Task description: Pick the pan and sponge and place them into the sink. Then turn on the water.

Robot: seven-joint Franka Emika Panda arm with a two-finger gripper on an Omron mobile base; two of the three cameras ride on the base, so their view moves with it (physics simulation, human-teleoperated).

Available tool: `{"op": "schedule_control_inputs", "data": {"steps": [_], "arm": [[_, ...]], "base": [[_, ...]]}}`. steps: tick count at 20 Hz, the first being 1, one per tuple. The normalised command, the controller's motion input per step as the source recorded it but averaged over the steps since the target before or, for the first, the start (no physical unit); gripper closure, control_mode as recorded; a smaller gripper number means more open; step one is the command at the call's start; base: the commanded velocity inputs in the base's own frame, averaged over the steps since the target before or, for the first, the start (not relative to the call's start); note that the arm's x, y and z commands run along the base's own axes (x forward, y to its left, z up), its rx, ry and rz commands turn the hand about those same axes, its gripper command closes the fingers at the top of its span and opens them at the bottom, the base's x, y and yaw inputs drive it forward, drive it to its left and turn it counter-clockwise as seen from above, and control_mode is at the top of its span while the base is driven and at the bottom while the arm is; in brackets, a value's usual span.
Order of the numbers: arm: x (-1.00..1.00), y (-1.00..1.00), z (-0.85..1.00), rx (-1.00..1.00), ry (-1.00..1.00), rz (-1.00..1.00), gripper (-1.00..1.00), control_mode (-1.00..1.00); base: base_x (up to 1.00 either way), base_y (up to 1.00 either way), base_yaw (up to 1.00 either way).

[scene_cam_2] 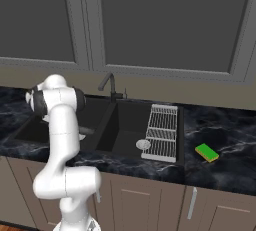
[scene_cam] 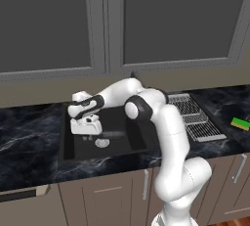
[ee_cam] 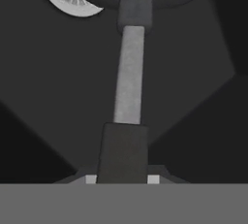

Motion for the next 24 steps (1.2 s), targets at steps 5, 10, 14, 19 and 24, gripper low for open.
{"op": "schedule_control_inputs", "data": {"steps": [5,10,14,19,24], "arm": [[0.24,0.00,-0.21,0.06,-0.08,0.00,1.00,-1.00],[0.28,-0.07,-0.25,0.05,-0.06,-0.01,1.00,-1.00],[0.21,-0.20,-0.36,0.02,0.01,-0.02,1.00,-1.00],[0.12,-0.17,-0.49,0.00,0.04,-0.03,1.00,-1.00],[0.16,-0.19,-0.47,0.00,0.02,-0.01,1.00,-1.00]], "base": [[0.00,0.00,0.00],[0.00,0.00,0.00],[0.00,0.00,0.00],[0.00,0.00,0.00],[0.00,0.00,0.00]]}}
